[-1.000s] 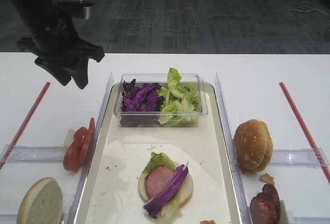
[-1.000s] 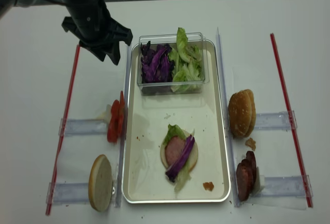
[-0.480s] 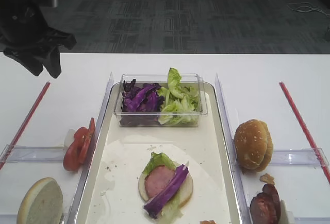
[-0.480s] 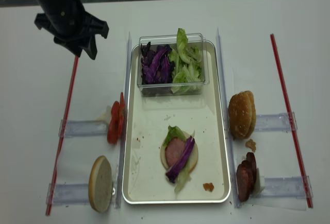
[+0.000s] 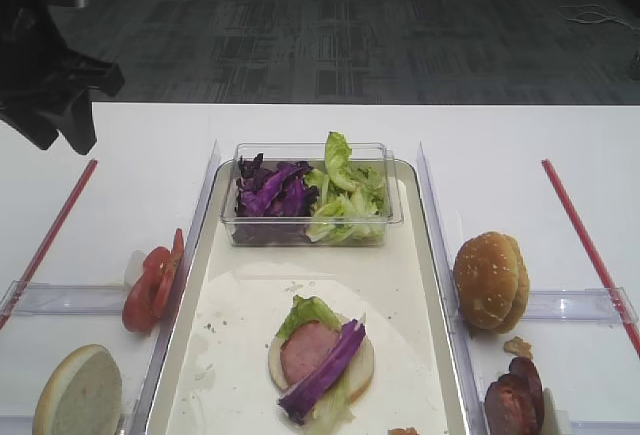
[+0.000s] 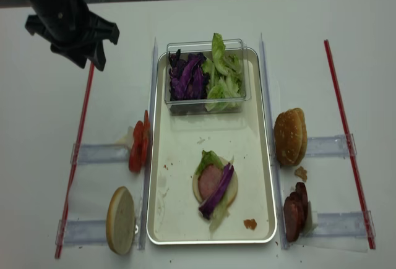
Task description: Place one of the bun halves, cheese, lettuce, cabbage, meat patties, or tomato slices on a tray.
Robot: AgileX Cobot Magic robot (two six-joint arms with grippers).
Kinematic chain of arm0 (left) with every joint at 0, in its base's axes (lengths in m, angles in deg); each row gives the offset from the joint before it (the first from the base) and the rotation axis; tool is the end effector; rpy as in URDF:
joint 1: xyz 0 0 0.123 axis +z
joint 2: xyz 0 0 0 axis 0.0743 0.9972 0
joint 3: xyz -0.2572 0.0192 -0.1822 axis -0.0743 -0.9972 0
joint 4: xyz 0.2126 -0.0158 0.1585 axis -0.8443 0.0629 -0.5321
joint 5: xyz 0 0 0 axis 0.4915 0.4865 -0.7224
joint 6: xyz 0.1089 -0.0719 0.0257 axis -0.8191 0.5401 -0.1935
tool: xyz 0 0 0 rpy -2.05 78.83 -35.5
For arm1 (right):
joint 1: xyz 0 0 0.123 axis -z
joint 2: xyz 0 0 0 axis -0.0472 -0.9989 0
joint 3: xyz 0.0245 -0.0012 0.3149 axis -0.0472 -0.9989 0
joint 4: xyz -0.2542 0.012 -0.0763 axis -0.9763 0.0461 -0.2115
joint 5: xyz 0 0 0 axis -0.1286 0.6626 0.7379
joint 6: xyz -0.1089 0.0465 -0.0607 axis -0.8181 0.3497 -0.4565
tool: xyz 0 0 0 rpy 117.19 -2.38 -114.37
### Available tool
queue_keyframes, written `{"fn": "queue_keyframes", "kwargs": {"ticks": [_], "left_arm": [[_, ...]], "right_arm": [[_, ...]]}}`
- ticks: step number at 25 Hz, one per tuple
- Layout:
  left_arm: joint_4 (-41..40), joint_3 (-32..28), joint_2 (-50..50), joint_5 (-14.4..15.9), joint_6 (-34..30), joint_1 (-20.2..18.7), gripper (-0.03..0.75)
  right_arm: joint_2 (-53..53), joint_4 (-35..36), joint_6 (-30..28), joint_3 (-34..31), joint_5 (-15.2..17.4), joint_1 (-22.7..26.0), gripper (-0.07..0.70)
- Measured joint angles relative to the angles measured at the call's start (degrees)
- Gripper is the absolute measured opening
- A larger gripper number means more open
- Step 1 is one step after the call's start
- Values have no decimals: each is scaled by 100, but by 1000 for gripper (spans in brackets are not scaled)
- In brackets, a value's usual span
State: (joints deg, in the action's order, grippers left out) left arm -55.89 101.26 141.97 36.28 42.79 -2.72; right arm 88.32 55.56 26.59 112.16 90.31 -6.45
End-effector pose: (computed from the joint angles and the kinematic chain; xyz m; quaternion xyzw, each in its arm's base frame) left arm 0.3779 -0.0521 0.2761 0.0914 0.9908 -0.0250 0.0962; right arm 0.0075 0.0143 0.2448 -0.0690 0.8760 0.0529 0.4744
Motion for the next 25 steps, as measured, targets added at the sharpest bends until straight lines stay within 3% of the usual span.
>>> {"fn": "queue_keyframes", "kwargs": {"ticks": [8,15,25], "left_arm": [[-48,-687,-723,14,-24,0,393],[-61,-1276,-1405,26,-24,0,400],[-61,-2561,-2533,26,102,3,400]], "right_arm": [[0,0,0,0,0,0,391],[0,0,0,0,0,0,391],[0,-10,0,0,0,0,391]]}}
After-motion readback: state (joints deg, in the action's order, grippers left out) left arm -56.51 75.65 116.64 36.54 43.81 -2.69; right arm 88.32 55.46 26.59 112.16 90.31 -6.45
